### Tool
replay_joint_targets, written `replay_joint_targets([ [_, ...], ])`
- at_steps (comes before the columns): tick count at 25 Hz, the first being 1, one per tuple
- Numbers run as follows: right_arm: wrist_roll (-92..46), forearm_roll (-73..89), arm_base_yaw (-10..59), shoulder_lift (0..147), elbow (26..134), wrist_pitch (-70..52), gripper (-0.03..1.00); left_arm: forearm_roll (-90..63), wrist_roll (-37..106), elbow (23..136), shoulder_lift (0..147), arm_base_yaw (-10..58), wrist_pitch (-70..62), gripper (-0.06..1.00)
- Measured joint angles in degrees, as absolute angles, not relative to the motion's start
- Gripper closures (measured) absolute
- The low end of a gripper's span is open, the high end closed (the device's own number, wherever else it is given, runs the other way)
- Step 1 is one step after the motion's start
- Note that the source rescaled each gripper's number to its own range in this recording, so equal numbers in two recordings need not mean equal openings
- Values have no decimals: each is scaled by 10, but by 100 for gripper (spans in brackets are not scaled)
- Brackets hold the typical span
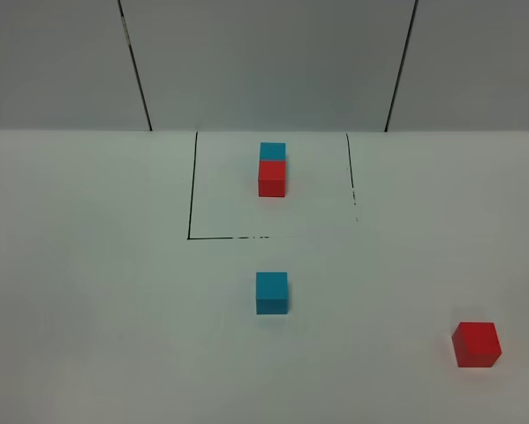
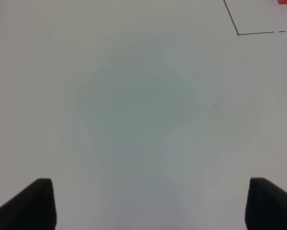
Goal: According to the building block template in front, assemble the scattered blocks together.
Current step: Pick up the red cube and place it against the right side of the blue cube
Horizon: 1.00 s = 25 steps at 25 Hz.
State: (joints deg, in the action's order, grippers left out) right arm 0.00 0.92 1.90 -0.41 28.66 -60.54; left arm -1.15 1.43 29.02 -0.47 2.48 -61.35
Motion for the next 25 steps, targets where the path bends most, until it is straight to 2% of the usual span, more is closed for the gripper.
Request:
replay_joint_targets([
  [25, 0, 9, 19, -4, 287, -605, -3, -11, 15, 290, -5, 25, -613, 5],
])
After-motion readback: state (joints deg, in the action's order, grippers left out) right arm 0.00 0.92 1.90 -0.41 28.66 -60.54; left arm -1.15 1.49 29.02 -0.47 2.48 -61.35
